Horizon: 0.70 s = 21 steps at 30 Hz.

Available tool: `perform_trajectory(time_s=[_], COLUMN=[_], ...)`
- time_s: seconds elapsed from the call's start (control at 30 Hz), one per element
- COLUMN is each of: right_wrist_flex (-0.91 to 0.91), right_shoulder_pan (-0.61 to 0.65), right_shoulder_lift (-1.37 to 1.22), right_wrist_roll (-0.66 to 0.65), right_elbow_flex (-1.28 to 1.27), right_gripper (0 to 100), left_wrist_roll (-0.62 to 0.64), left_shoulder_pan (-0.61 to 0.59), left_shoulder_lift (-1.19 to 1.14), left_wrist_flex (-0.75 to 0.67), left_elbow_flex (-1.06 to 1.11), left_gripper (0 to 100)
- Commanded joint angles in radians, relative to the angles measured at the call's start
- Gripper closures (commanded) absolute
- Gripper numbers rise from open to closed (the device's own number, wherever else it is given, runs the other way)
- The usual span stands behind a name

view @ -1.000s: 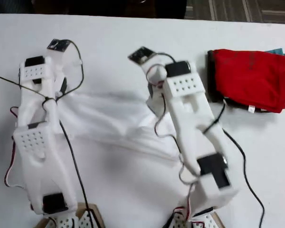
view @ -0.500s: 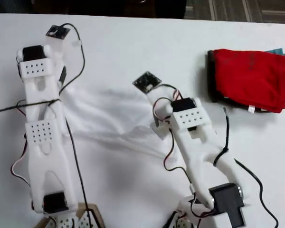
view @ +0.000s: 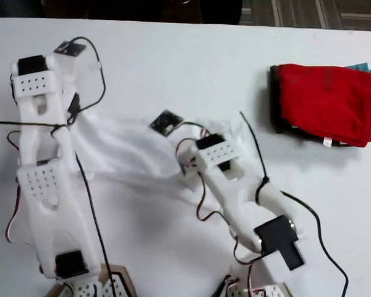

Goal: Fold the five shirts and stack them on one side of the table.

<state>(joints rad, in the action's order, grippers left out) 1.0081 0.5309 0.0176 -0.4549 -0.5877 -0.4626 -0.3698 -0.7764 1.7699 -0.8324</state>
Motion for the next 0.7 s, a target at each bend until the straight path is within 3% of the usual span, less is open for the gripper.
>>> perform_trajectory(time_s=[0.0,0.2,0.33,0.5,0.67], right_wrist_flex=[0.054,0.091,0.097,0.027,-0.110], right_shoulder_pan=[0.076,0.114,0.108,-0.051,-0.179], right_shoulder_lift=[0.110,0.134,0.142,0.130,-0.018], right_wrist_roll=[0.017,0.017,0.015,0.026,0.025], right_elbow_flex=[-0.002,-0.006,-0.028,0.066,0.155], right_gripper=[90.7,90.7,90.7,90.7,90.7], left_wrist_roll=[-0.054,-0.114,-0.104,-0.104,-0.095], left_shoulder_pan=[-0.006,-0.023,-0.052,-0.083,-0.077], left_shoulder_lift=[0.239,0.379,0.381,0.379,0.382], left_wrist_flex=[-0.032,-0.330,-0.505,-0.684,-0.694], left_elbow_flex=[0.300,0.750,0.881,0.984,1.007], left_gripper=[97,97,97,97,97])
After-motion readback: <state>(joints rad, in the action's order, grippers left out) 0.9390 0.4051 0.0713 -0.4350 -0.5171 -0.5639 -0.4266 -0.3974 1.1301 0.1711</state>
